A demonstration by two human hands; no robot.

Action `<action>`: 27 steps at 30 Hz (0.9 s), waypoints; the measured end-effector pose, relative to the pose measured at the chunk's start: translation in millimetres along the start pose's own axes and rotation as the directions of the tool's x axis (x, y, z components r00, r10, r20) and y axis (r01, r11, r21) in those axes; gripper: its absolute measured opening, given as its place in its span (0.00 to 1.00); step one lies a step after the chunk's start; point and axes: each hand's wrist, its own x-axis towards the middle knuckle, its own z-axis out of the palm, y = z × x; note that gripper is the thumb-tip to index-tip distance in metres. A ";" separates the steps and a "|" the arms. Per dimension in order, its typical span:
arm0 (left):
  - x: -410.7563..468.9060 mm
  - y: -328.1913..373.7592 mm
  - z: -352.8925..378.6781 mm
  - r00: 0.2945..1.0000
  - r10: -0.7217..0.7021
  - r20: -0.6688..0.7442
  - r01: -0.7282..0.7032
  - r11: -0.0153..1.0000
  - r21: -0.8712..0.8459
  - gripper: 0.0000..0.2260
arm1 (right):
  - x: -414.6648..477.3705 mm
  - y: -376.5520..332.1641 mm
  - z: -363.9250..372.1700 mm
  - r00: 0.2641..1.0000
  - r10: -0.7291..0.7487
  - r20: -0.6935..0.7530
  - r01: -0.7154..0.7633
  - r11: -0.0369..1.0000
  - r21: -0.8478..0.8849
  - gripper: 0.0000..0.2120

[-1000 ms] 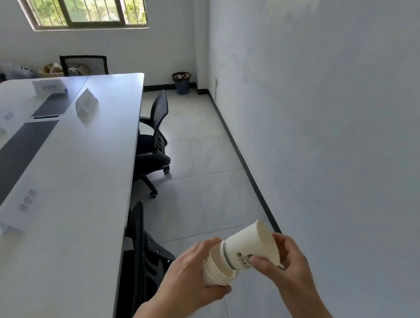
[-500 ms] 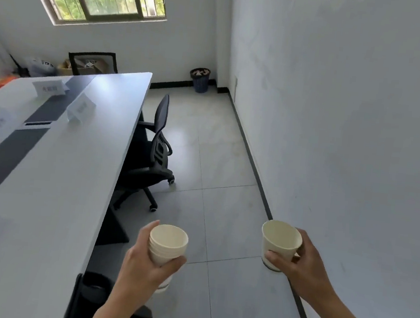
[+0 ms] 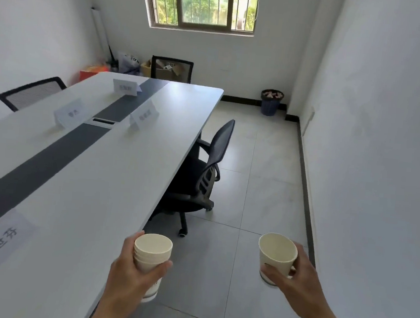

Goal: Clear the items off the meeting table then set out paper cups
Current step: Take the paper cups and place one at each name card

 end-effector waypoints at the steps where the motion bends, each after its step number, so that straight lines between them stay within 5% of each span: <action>1: 20.7 3.2 1.7 1.000 0.002 -0.013 -0.002 1.000 0.002 0.33 | 18.8 -4.7 4.1 1.000 0.002 0.006 -0.002 1.000 0.000 0.26; 9: 152.3 26.5 -2.2 0.991 0.015 -0.134 -0.016 1.000 -0.009 0.33 | 165.6 -39.8 44.5 0.994 -0.035 0.099 0.037 0.999 -0.023 0.25; 16: 204.5 -4.9 -28.0 0.909 -0.173 -0.380 0.169 0.985 -0.043 0.32 | 303.1 -57.5 124.0 0.921 -0.082 0.380 0.092 0.996 -0.008 0.24; 21: 245.6 -0.1 -36.1 0.781 -0.252 -0.572 0.260 0.963 -0.071 0.30 | 401.7 -90.2 192.2 0.793 -0.170 0.585 0.202 0.979 0.011 0.24; 27: 245.2 5.3 -41.9 0.591 -0.327 -0.738 0.345 0.929 -0.136 0.32 | 456.5 -135.1 281.2 0.552 -0.170 0.816 0.305 0.952 -0.008 0.23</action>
